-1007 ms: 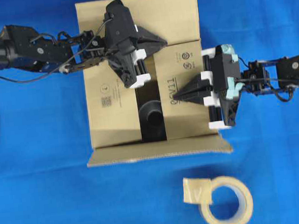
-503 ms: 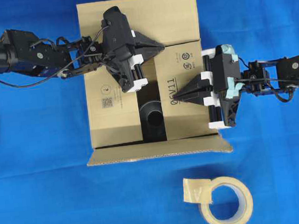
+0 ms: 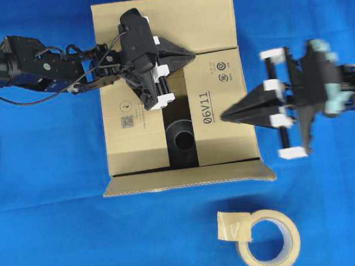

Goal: Close the cardboard box.
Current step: 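Swing the right gripper down toward the front flap of the box, then fold the front flap up and over with the right gripper, then lift the left gripper away toward the back flap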

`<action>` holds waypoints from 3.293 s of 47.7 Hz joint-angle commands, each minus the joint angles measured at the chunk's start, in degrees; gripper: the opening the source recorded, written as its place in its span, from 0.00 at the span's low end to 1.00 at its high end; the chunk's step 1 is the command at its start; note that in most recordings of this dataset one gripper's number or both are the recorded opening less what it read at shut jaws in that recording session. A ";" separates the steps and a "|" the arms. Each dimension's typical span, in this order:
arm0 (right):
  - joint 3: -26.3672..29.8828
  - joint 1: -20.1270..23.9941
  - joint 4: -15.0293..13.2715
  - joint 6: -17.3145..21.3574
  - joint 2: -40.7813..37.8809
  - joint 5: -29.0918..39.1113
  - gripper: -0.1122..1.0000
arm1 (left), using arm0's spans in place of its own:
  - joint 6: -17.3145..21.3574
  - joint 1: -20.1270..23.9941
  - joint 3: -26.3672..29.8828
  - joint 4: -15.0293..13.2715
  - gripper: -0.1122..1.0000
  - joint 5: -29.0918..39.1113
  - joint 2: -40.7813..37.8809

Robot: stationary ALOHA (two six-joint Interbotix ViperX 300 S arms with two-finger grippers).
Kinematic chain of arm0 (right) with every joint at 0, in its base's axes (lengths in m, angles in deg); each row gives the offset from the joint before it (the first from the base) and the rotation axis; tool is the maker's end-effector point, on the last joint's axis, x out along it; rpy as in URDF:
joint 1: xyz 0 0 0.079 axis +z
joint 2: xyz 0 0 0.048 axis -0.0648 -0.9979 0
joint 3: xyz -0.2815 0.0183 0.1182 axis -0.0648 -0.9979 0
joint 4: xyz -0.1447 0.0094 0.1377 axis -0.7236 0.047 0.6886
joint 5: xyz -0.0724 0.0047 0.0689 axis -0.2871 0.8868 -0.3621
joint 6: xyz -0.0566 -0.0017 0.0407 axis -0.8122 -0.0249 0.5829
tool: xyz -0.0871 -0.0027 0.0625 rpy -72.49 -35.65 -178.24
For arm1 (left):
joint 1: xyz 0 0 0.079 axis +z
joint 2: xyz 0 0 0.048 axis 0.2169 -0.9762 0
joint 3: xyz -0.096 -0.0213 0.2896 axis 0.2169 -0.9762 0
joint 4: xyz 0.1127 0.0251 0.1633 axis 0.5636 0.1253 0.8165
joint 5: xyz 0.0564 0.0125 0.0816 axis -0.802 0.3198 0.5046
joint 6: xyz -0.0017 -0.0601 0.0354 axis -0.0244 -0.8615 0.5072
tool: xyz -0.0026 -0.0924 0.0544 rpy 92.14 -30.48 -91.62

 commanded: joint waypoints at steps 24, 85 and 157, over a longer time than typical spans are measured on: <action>-2.72 20.21 -0.70 -0.70 2.46 -0.88 0.10 | -0.18 0.18 -0.35 -0.09 0.10 -0.18 0.97; -4.83 -3.16 0.26 0.09 -5.10 0.62 0.10 | -0.26 -0.79 -0.53 -0.09 0.10 -0.18 1.05; -3.96 -3.69 1.67 0.09 -12.22 0.62 0.10 | 4.83 13.01 14.68 0.18 0.10 28.83 14.85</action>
